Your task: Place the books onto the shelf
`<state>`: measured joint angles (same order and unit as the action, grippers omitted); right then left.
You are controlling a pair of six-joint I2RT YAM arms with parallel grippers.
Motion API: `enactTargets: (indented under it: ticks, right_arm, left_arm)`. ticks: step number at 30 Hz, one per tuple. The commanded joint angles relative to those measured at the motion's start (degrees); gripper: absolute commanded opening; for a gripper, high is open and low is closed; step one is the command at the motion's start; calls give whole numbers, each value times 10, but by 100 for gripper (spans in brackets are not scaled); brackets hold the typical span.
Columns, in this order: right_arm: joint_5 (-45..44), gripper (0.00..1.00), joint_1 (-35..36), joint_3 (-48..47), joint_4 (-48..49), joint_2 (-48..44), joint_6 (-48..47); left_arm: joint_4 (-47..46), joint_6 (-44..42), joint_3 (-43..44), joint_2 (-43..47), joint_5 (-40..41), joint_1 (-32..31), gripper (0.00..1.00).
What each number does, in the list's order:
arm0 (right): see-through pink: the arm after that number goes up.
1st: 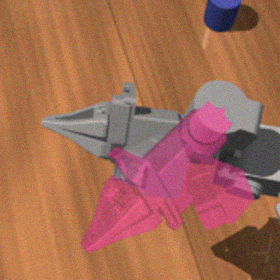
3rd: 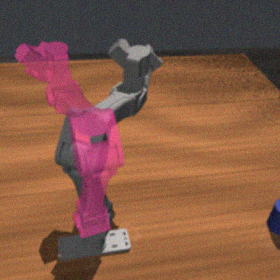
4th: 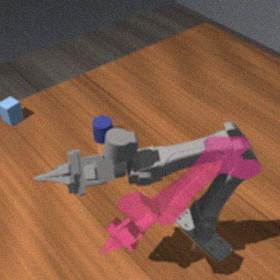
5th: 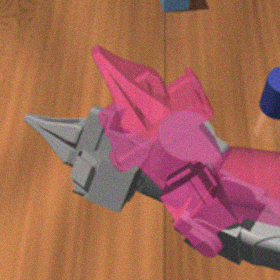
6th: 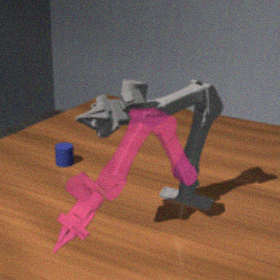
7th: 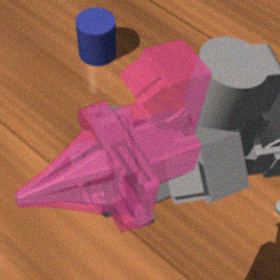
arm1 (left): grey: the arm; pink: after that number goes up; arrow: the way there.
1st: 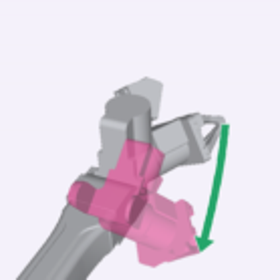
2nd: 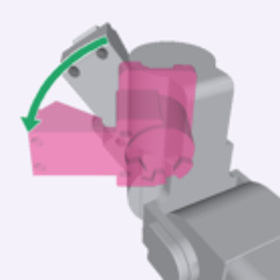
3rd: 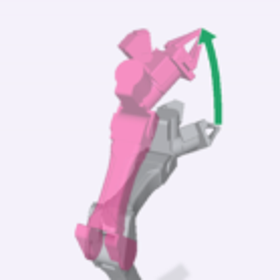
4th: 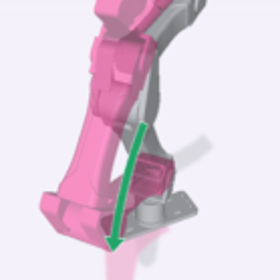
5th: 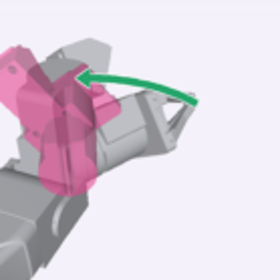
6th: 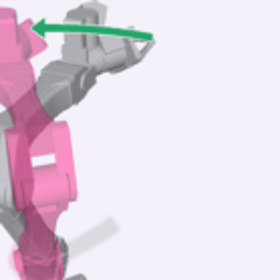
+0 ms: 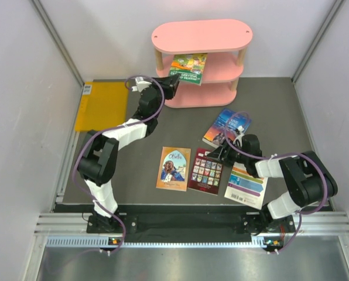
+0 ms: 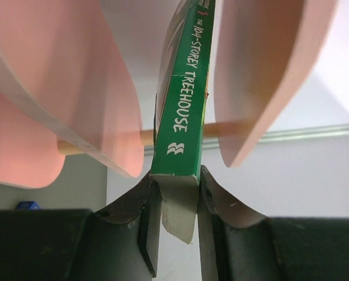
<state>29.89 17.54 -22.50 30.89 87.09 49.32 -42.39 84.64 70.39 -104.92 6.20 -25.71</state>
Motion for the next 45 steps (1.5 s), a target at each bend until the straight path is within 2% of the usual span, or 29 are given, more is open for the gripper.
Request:
enactTargets:
  ticks: [1, 12, 28, 35, 39, 42, 45]
  right_arm:
    - [11, 51, 11, -4, 22, 3, -3]
    - [19, 51, 11, -7, 20, 12, -7]
    - [25, 51, 11, -8, 18, 15, -7]
    - [26, 51, 11, -5, 18, 14, -6]
    - [26, 51, 12, -5, 18, 15, -7]
    - [27, 51, 11, -4, 18, 16, -7]
    - [27, 51, 11, -5, 19, 17, -6]
  left_arm:
    - [-97, 39, 23, -13, 81, -7, 0]
    - [-134, 69, 15, -36, 139, -8, 0]
    - [-171, 90, 40, -83, 131, 2, 1]
    - [-188, 89, 61, -100, 111, 11, 26]
    - [-194, 89, 80, -111, 102, 15, 48]
    - [-194, 83, 94, -114, 91, 20, 52]
    - [-183, 77, 106, -112, 89, 22, 65]
